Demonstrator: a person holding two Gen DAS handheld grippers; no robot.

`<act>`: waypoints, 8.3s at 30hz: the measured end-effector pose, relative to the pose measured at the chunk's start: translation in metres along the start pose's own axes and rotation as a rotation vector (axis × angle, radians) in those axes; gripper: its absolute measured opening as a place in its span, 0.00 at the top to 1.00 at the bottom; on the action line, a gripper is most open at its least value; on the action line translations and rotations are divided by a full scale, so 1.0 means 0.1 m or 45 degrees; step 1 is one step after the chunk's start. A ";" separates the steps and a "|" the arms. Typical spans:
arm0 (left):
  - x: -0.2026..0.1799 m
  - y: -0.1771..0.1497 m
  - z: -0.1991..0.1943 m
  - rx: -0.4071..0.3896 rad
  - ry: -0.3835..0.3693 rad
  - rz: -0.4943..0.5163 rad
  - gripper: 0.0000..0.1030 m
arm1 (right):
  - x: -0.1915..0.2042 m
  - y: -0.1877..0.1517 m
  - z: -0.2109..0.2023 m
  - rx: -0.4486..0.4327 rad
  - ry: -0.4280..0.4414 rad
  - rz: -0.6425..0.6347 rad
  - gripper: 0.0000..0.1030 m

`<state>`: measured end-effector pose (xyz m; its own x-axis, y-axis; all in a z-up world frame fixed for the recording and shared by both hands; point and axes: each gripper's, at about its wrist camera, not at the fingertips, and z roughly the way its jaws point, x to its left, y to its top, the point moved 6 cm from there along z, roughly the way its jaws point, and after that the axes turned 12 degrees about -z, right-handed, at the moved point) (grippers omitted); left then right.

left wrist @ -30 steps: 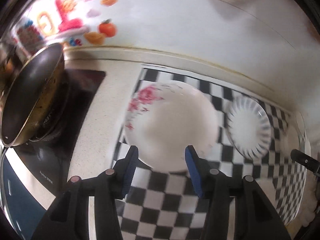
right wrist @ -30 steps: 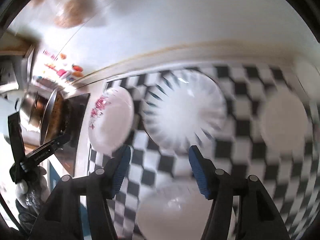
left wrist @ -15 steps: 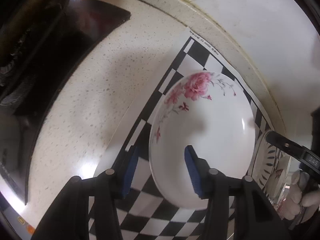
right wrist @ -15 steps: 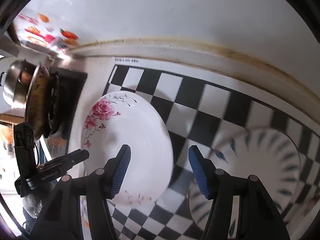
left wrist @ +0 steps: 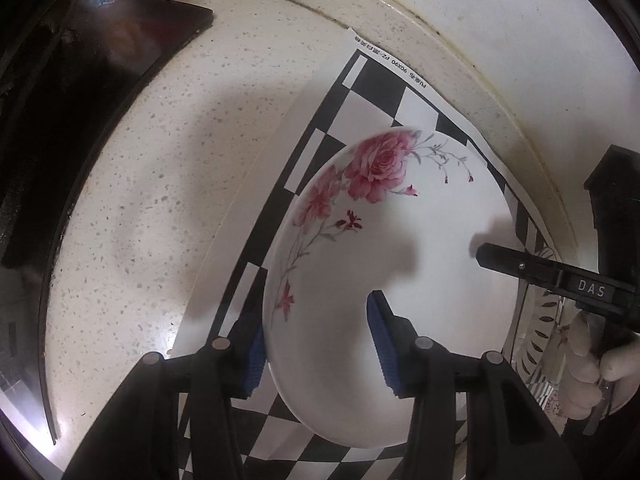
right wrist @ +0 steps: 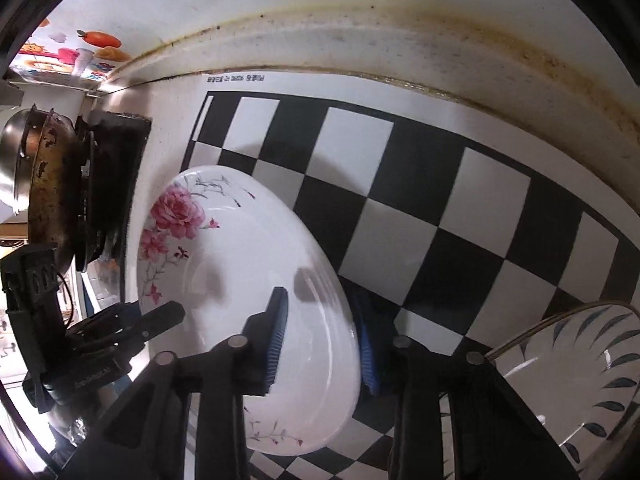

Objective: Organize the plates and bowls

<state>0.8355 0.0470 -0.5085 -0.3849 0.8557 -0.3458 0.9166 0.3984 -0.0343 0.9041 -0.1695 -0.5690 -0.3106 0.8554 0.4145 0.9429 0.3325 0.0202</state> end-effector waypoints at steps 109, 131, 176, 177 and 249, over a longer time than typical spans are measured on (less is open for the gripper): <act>-1.46 -2.88 -0.11 0.060 0.386 0.646 0.68 | -0.56 -3.95 -1.11 -0.008 -0.224 0.426 0.67; -1.90 -2.27 -0.68 -0.160 0.268 0.580 0.67 | -0.45 -3.06 -1.90 -0.318 -0.265 0.373 0.15; -2.19 -1.12 0.71 0.118 0.229 0.422 0.77 | -1.61 -1.45 -0.92 -0.078 -0.139 0.399 0.82; -2.21 -1.14 0.68 0.106 0.227 0.427 0.77 | -1.59 -1.46 -0.94 -0.086 -0.141 0.392 0.82; -1.46 -3.14 0.35 0.193 0.297 0.702 0.76 | -0.47 -4.00 -0.84 -0.166 -0.178 0.505 0.82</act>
<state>0.6078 -0.2151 -0.4804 0.1521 0.9789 -0.1367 0.9860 -0.1598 -0.0476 0.5517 -0.3758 -0.5196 0.0739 0.9553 0.2863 0.9970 -0.0779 0.0025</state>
